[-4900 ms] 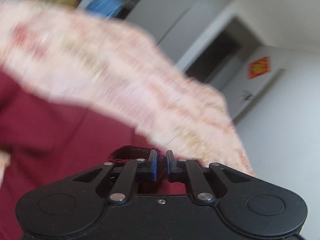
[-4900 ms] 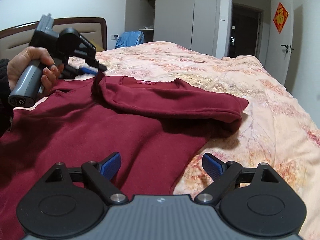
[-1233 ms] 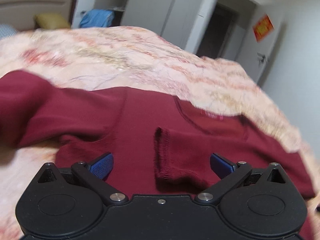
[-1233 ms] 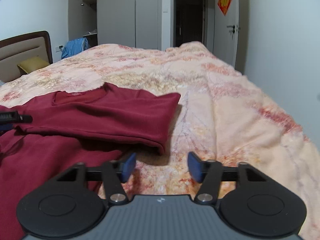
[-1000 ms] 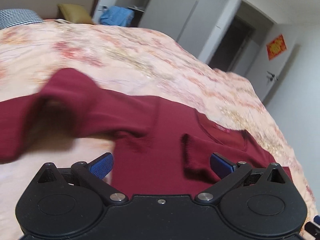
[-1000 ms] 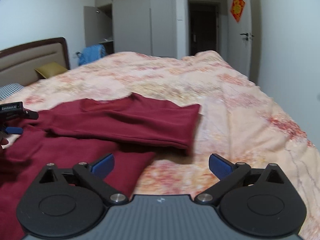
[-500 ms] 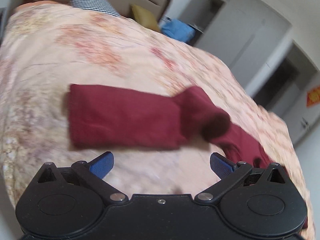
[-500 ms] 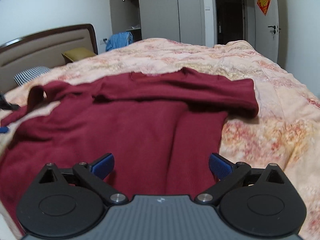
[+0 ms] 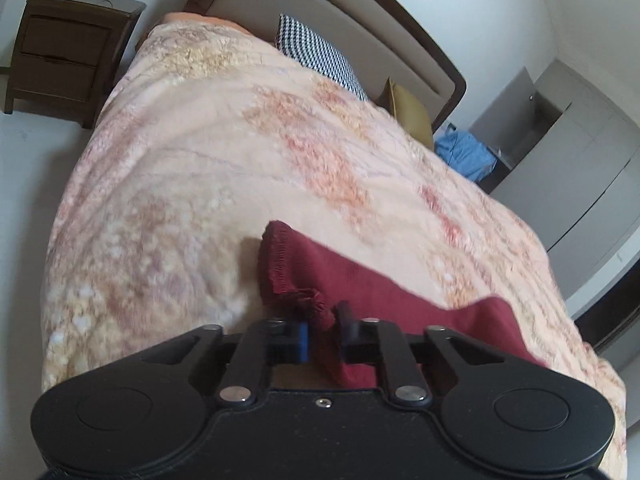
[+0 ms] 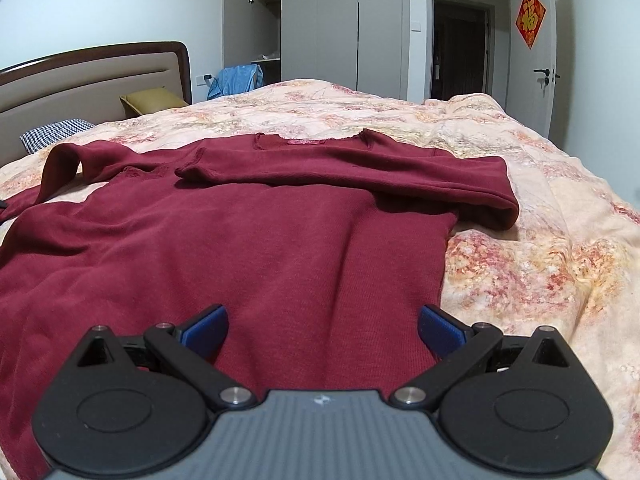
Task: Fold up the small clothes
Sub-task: 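Grasp the other sleeve cuff with the left gripper and lift it, then lay the held sleeve across the sweater body and open the left gripper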
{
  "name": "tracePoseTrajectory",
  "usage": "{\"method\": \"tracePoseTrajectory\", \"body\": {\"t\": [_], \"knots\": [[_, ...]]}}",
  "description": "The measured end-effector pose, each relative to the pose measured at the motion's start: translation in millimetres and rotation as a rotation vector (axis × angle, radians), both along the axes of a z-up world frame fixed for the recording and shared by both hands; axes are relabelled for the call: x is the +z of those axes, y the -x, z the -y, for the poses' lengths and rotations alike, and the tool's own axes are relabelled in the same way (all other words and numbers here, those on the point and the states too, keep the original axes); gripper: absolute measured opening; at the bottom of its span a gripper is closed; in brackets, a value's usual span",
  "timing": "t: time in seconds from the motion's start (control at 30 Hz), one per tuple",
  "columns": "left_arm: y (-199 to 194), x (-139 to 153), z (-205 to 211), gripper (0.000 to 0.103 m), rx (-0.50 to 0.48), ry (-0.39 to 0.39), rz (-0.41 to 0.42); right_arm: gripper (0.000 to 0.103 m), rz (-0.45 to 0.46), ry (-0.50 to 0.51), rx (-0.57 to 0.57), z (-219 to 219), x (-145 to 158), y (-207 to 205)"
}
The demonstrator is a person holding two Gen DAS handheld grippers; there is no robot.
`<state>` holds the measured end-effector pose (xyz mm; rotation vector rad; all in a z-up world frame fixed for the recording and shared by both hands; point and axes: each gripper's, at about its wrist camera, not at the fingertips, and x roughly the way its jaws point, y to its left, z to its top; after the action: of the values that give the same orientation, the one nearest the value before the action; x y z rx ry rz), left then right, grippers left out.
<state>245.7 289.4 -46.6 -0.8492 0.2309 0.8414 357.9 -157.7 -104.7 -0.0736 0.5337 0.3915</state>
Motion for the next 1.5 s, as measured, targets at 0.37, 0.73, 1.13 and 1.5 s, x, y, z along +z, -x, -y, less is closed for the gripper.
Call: {"method": "tracePoseTrajectory", "body": {"t": [0.37, 0.73, 1.13, 1.5], "knots": [[-34, 107, -95, 0.005, -0.072, -0.427, -0.008, 0.103, -0.014, -0.024, -0.004, 5, 3, -1], [-100, 149, -65, 0.005, -0.258, -0.624, -0.003, 0.103, -0.017, -0.015, -0.004, 3, 0, -3], [-159, 185, 117, 0.005, -0.604, -0.778, 0.101, 0.103, -0.01, -0.07, 0.012, 10, -3, -3], [-241, 76, 276, 0.005, -1.069, -0.667, 0.024, 0.103, -0.008, -0.132, 0.024, 17, -3, -1]]}}
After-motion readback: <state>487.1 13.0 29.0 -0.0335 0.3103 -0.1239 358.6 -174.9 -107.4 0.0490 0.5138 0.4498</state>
